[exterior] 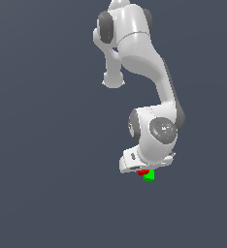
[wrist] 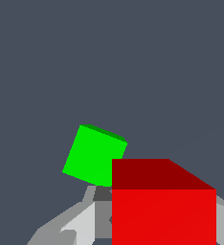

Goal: Stack the red cube on top of the green cube.

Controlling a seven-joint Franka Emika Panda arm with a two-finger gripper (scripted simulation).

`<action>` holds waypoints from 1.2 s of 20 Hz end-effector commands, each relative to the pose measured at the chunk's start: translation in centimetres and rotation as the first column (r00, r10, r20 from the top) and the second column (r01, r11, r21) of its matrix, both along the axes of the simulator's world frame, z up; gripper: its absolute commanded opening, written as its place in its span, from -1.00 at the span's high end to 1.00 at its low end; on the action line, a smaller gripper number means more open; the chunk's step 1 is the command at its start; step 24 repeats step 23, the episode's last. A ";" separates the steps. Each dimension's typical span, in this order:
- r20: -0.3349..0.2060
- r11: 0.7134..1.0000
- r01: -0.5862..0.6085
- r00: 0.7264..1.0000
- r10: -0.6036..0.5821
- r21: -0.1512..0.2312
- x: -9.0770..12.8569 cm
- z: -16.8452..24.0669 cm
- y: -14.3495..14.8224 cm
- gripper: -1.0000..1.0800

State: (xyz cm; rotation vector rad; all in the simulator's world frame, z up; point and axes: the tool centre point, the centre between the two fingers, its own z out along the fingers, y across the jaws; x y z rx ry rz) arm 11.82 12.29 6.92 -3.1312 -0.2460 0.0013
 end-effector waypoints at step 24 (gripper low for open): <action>0.001 1.000 0.002 1.000 -0.002 -0.001 1.2 -0.8 3.6 -0.92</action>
